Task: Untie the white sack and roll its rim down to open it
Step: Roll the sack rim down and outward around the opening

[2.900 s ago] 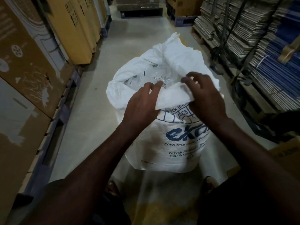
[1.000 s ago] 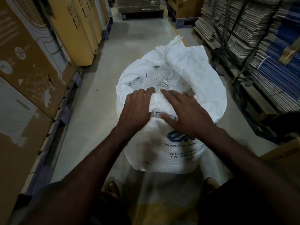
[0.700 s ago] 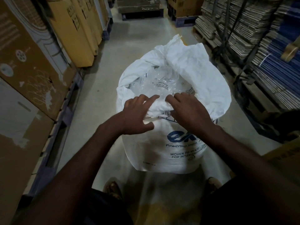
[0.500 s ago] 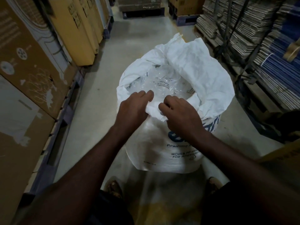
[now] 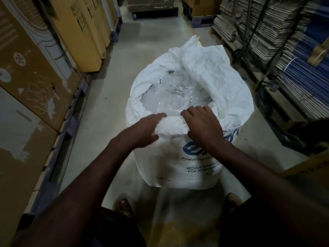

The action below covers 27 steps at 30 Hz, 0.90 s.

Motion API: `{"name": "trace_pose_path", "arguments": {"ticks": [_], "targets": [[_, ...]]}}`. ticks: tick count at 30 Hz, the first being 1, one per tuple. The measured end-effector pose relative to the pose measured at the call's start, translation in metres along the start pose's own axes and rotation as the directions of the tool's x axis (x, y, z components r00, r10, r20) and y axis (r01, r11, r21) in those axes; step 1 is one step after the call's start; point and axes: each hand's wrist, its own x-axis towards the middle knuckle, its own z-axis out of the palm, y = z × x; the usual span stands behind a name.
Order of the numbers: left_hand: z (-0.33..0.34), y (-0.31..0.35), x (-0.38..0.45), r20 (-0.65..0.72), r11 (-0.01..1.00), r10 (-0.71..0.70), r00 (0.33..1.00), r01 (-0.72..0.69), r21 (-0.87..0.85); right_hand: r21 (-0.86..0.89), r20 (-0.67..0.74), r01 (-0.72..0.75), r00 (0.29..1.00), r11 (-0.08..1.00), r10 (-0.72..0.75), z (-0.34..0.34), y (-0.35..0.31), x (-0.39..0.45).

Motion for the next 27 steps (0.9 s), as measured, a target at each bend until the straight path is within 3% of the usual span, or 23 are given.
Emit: {"name": "trace_pose_path", "arguments": {"ticks": [3,6,8,12,16,19,21,24,27], "targets": [[-0.009,-0.002,-0.001,-0.213,0.971,-0.014,0.977,0.064,0.229,0.040,0.003,0.042,0.999,0.998,-0.043,-0.004,-0.003,-0.004],[-0.009,-0.001,0.000,-0.425,0.958,-0.047,0.904,0.162,0.237,0.059,0.004,0.071,0.997,0.996,-0.071,-0.011,0.000,-0.004],[-0.010,-0.003,0.002,-0.489,0.958,-0.094,0.867,0.213,0.193,0.108,0.027,0.084,0.996,0.991,-0.088,-0.013,0.002,-0.007],[0.003,-0.004,-0.001,-0.560,0.910,-0.075,0.825,0.287,0.300,0.269,0.045,0.097,0.993,0.958,-0.113,-0.011,0.001,-0.024],[0.012,0.003,0.003,-0.496,0.934,-0.062,0.866,0.226,0.276,0.206,0.104,0.028,0.993,0.978,-0.050,-0.007,0.007,-0.017],[0.007,0.011,0.002,-0.239,0.967,-0.108,0.965,0.158,0.200,0.094,0.032,0.069,0.997,0.993,-0.073,0.002,0.001,-0.013],[0.000,0.016,-0.005,-0.075,0.934,-0.148,0.986,0.165,0.318,0.080,-0.083,0.115,0.991,0.990,-0.108,0.010,-0.003,-0.013],[-0.014,0.032,-0.005,-0.229,0.862,0.018,0.973,0.101,0.498,0.070,-0.229,0.118,0.968,0.991,-0.099,0.014,-0.003,-0.010],[-0.011,0.040,0.006,-0.175,0.943,0.172,0.970,-0.111,0.312,0.081,-0.274,0.108,0.958,0.991,-0.082,0.015,-0.006,-0.011]]}}
